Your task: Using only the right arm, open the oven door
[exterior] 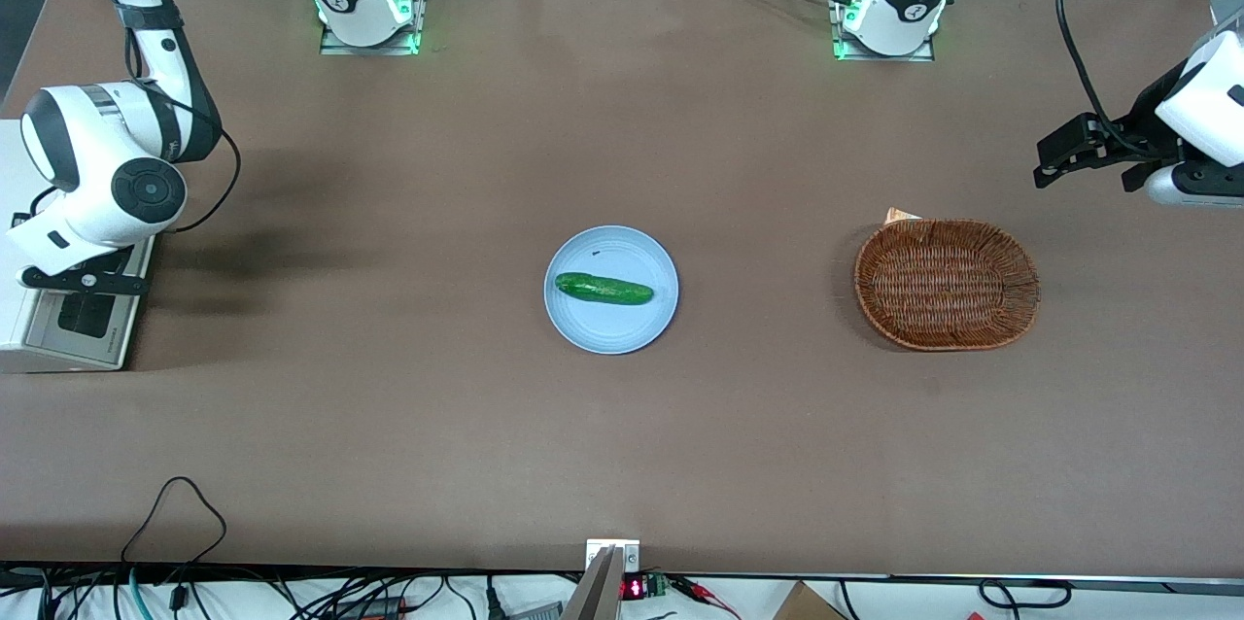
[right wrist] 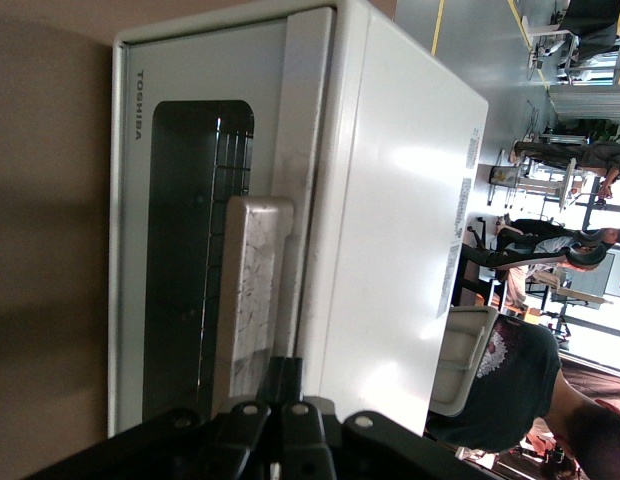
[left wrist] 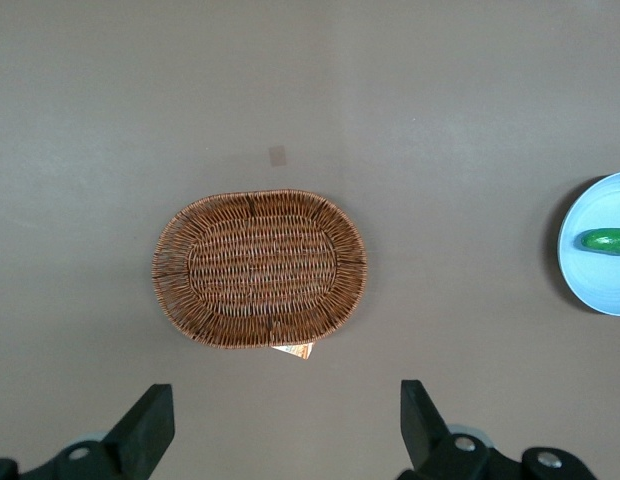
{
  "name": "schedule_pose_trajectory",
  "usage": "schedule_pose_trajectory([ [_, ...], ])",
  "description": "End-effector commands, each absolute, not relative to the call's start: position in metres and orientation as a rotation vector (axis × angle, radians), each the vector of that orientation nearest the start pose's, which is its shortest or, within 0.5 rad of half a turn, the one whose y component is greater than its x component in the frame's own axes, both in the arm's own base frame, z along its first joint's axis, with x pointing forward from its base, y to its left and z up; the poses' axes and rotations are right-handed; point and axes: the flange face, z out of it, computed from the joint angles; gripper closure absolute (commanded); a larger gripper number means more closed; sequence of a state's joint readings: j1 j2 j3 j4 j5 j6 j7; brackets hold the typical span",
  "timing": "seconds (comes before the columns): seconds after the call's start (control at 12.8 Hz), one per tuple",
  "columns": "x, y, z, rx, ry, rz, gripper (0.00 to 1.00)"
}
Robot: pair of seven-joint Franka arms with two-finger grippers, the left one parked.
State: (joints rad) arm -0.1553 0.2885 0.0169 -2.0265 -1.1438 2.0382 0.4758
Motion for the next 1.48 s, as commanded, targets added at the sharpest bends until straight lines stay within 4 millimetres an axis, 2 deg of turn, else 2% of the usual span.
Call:
schedule_pose_trajectory([
  [0.0, 0.569, -0.127, 0.307, 2.187, 0.085, -0.072, 0.98],
  [0.16, 0.565, -0.127, 0.297, 2.195, 0.073, -0.074, 0.98],
  [0.47, 0.564, -0.122, 0.295, 2.211, 0.065, -0.072, 0.98],
  [0.93, 0.565, -0.086, 0.288, 2.355, -0.017, -0.093, 0.98],
  [1.4, 0.562, -0.078, 0.265, 2.402, 0.029, -0.095, 0.98],
])
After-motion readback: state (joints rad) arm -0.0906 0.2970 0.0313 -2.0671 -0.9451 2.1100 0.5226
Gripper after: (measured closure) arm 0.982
